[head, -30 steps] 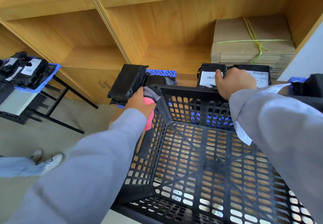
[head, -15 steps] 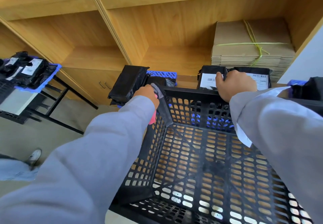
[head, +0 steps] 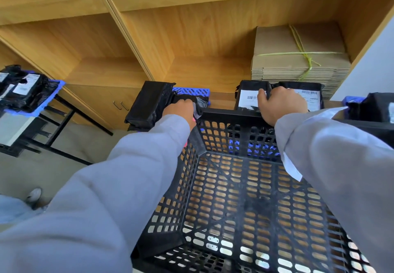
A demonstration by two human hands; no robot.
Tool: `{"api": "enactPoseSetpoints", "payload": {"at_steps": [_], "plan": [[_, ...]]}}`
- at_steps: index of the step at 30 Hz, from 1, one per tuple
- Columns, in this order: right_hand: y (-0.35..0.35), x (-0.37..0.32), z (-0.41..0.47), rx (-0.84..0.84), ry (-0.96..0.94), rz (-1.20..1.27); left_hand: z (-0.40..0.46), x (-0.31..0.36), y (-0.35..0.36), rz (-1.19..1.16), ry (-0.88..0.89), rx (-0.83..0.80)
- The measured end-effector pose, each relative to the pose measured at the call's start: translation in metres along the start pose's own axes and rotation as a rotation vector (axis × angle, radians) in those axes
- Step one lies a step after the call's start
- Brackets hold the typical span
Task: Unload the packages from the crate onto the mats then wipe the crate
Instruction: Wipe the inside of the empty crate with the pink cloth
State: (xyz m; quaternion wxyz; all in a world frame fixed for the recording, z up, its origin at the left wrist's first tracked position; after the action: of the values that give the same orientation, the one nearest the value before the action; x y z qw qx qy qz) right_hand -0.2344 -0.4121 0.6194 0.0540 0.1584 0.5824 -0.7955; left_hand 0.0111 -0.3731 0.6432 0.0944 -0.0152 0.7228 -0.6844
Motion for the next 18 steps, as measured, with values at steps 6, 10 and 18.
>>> {"api": "enactPoseSetpoints", "payload": {"at_steps": [6, 10, 18], "plan": [[-0.001, 0.000, 0.000, -0.019, 0.009, 0.011, 0.000, -0.005, -0.001, -0.068, 0.022, 0.015], [-0.001, 0.001, -0.001, 0.007, -0.040, 0.041, -0.012, -0.016, -0.004, -0.381, -0.079, 0.046], [-0.003, -0.003, -0.018, -0.029, -0.738, -0.147, -0.030, -0.028, 0.003, -0.573, -0.390, -0.046]]}}
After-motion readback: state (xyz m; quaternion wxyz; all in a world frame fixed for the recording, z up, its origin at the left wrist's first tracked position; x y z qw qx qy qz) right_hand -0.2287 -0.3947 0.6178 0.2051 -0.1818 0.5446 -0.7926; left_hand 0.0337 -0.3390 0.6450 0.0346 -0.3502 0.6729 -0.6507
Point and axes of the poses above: each hand's wrist, its own z-axis towards the middle knuckle, its own y-axis out of the palm, x = y × z, the point moved 2 cm from there along z, towards the middle knuckle, and after that the axes turned 13 degrees about x, right-handed, at the moved point
